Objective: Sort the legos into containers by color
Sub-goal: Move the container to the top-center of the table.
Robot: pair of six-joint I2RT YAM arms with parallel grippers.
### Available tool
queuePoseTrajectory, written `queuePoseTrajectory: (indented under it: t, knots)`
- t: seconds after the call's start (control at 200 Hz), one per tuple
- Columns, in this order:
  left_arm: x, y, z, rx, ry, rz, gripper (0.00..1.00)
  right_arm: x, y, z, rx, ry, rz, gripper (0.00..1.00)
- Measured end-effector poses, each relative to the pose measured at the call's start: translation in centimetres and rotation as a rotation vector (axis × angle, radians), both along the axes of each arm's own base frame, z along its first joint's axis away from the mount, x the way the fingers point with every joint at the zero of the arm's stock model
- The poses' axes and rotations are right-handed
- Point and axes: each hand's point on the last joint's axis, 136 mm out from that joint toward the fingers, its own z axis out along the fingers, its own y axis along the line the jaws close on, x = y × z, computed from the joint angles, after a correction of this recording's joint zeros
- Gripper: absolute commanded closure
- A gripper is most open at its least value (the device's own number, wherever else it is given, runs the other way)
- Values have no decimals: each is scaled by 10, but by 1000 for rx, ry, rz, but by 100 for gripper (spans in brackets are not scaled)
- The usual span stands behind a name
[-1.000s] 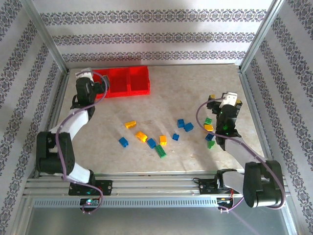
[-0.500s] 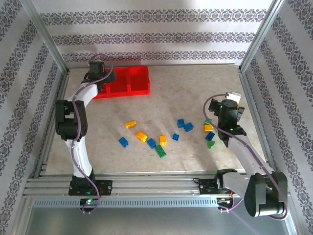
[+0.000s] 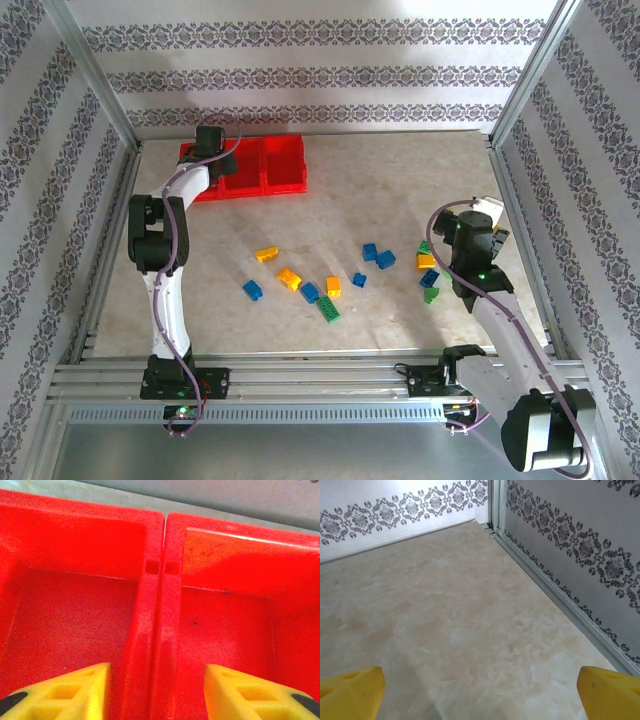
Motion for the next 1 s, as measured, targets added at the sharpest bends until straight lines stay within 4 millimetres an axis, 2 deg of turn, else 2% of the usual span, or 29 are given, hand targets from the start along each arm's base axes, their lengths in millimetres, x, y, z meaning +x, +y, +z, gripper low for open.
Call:
queuePoseTrajectory:
  t: [0.16,0.43,0.59,0.74,0.999]
  knots:
    - [-3,-1,-3,31,22,-21,75,-8,-3,-7,31,25,-33,2]
    - [-7,-20,-3,73,28,-68,85,-21,-2,-29,135,85,-94,2]
    - [-20,-45,-5,77,35,-94,86,-32,0,-44,189,140,-119,2]
    - [-31,-75,-4,58,39,-97,89,-45,0,-50,221,169,-143,2]
    - [-50,-143,-5,12,39,-124,90,-61,3,-63,272,233,-168,2]
